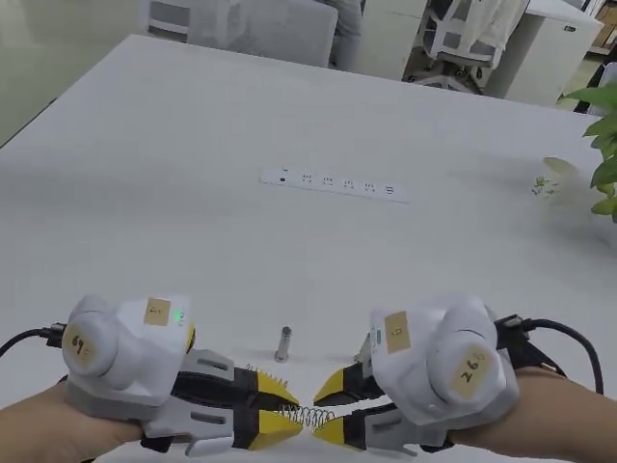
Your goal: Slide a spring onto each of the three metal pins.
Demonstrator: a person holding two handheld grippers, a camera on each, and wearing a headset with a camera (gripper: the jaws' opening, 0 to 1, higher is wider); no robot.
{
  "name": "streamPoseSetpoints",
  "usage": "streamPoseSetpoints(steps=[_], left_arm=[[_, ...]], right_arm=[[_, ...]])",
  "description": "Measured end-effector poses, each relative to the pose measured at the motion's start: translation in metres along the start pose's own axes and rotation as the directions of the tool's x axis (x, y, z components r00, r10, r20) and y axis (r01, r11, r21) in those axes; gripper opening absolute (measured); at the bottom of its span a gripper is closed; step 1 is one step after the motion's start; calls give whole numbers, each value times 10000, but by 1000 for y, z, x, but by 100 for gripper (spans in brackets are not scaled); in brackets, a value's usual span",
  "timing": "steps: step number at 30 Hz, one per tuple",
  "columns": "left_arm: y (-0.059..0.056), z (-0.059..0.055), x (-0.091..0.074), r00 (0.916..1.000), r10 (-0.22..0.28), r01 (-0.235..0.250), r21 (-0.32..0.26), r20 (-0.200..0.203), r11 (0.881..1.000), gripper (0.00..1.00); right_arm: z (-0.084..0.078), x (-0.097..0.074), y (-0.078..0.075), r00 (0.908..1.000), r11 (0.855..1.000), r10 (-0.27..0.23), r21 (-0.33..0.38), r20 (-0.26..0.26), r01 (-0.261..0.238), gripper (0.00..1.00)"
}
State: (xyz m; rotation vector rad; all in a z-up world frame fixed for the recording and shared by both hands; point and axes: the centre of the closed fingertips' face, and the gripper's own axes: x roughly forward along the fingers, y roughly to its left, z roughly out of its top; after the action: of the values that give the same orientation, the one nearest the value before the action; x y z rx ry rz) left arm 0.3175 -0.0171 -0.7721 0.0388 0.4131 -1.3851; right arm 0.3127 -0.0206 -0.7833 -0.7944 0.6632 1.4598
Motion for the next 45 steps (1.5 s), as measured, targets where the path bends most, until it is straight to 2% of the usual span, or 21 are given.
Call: streamPoseSetpoints(steps=[3,9,15,27,34,45], left_arm=[[0,-3,0,10000,-41,41,-31,-46,10000,2],[-3,-4,1,9999,-151,152,-117,2,9998,2],[-4,-4,1,9997,-251,250,-123,-32,9996,2],[-6,-5,2,9995,-325,324,-121,-44,9994,2],[-6,-8,3,9993,-355,354,-99,-112,9993,2],[-4,-11,1,9993,-299,299,-13,-228,9996,2]], right_arm=[[-5,0,2,9999,9993,74,357,90,-77,13],[-19,7,8,9999,9979,103,642,50,-106,14],[-18,7,8,9997,9966,62,815,231,-81,13],[-13,8,10,9988,9987,151,477,457,-172,8],[-14,8,10,9992,9993,165,322,361,-177,7],[-6,3,7,9982,9999,-27,-119,594,35,7]])
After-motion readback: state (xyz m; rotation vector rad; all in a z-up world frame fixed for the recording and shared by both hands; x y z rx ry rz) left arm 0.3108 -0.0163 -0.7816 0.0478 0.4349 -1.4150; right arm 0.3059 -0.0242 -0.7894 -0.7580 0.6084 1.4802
